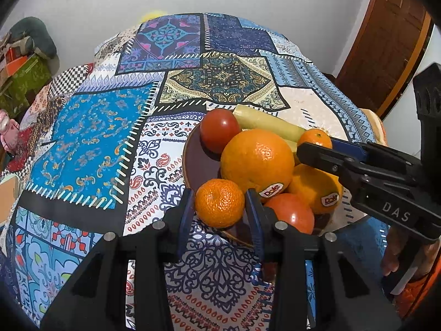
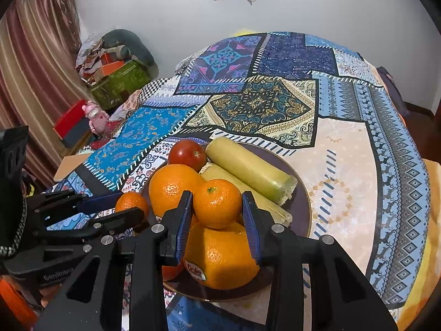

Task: Organize fruits
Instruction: 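Carry both small mandarins onto the plate and open both tools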

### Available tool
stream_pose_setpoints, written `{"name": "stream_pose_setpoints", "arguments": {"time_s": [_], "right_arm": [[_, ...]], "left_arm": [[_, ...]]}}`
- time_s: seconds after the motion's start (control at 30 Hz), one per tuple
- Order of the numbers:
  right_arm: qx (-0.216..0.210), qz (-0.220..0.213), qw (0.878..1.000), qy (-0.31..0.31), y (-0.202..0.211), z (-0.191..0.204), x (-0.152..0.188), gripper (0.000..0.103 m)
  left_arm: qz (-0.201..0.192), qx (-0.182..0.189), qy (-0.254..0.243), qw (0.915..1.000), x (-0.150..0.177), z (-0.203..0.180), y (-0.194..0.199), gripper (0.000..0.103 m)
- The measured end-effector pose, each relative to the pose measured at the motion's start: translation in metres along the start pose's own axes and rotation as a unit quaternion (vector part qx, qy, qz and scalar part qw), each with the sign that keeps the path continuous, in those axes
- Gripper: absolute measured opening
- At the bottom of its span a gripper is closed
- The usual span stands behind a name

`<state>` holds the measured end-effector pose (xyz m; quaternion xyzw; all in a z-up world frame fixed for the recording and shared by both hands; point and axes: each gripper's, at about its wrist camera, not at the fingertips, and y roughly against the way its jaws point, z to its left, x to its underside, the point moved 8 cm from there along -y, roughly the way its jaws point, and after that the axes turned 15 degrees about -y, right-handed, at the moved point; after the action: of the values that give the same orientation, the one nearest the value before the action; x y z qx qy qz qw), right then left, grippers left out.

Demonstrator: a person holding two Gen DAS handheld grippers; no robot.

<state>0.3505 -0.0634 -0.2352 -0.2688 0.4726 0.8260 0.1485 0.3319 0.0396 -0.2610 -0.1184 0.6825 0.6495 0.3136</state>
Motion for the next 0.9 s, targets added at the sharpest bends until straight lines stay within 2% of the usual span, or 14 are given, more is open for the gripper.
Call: {"name": "stream_pose_setpoints", "arguments": {"time_s": [0.07, 0.2, 0.4, 0.6, 0.9], "right_arm": [[-0.001, 0.002, 1.0, -0.004, -0.001, -0.001, 0.001, 0.034], [0.003, 0.008, 1.0, -0.01, -0.003, -0.003, 0.001, 0.035], [0.005, -0.002, 1.0, -0.005, 0.014, -0.003, 0.002, 0.041], [0.01, -0.032, 0.999, -0.002, 0.052, -0.005, -0.002, 0.048], [0.046, -0.068, 0.997, -0.002, 0.108, -0.027, 0.0, 0.049]], "left_arm": [[0.001, -0.004, -0.003, 1.0, 0.0, -0.002, 0.0, 0.039], [0.011, -0.004, 0.0, 0.9999, 0.001, -0.004, -0.003, 0.051], [-0.003, -0.007, 0.0, 1.0, -0.002, -0.006, 0.012, 0.054], [-0.027, -0.019, -0.01, 0.9994, -0.006, -0.011, 0.046, 0.057], [-0.056, -0.027, -0.021, 0.9978, 0.001, -0.026, 0.096, 0.062]]}}
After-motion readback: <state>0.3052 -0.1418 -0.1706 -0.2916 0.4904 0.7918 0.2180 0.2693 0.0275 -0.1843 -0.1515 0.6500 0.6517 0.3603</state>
